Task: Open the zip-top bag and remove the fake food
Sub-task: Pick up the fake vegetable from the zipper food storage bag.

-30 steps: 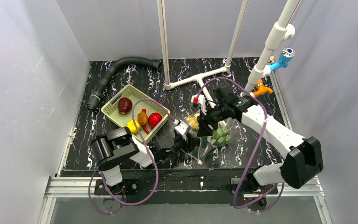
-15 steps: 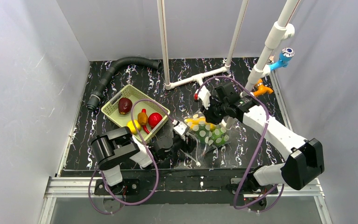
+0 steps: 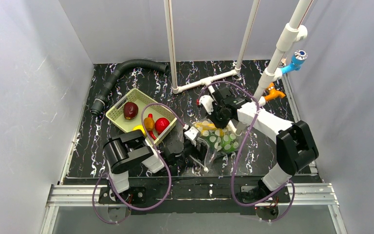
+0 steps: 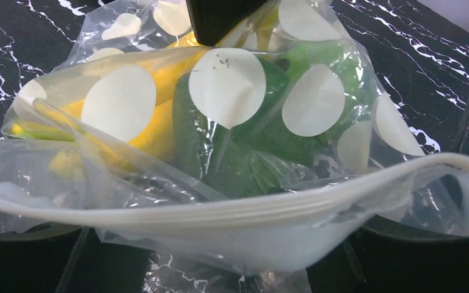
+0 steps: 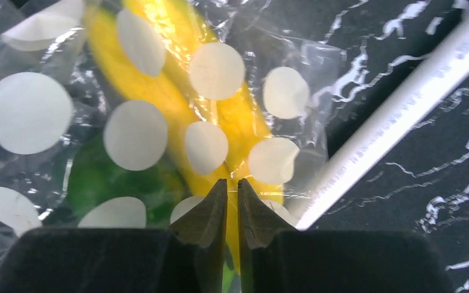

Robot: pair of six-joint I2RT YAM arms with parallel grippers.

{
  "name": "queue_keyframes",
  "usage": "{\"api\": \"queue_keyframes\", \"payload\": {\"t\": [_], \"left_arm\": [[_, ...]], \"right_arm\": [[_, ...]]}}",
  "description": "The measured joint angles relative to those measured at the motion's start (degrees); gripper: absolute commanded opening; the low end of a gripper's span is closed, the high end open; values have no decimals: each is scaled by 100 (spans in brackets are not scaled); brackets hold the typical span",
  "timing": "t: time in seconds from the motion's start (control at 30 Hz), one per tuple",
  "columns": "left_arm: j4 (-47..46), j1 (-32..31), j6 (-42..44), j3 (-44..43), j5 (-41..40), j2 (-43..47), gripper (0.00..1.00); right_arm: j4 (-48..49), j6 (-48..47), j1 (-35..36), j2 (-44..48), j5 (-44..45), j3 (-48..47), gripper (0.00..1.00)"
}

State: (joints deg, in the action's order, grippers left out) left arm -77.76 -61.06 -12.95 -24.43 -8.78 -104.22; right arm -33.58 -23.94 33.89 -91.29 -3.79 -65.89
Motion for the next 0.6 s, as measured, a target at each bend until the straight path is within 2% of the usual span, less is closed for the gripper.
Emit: {"api": "queue_keyframes", "payload": {"t": [0.27, 0.37, 0.43, 0.5, 0.53, 0.57, 0.6], "left_arm": [[-87, 142, -61, -212, 221, -260, 83], [-212, 168, -74, -223, 280, -289, 83], [-232, 173, -101, -254, 315, -293, 80], [-234, 177, -138, -251, 330, -295, 64], [-229, 184, -144, -251, 332, -295, 53], [-227, 190, -155, -251, 330, -295, 36], [-225, 199, -164, -251, 332, -295, 29]], "right_arm": [[-649, -492, 417, -103, -1106, -79, 16], [-942, -640, 625, -177, -1462, -153, 15], [-1093, -697, 636, -293, -1698, -232, 15], [-1169, -688, 636, -382, -1738, -313, 15], [-1176, -675, 638, -407, -1714, -337, 15], [-1174, -654, 645, -413, -1661, -348, 15], [-1174, -623, 645, -413, -1615, -361, 15]]}}
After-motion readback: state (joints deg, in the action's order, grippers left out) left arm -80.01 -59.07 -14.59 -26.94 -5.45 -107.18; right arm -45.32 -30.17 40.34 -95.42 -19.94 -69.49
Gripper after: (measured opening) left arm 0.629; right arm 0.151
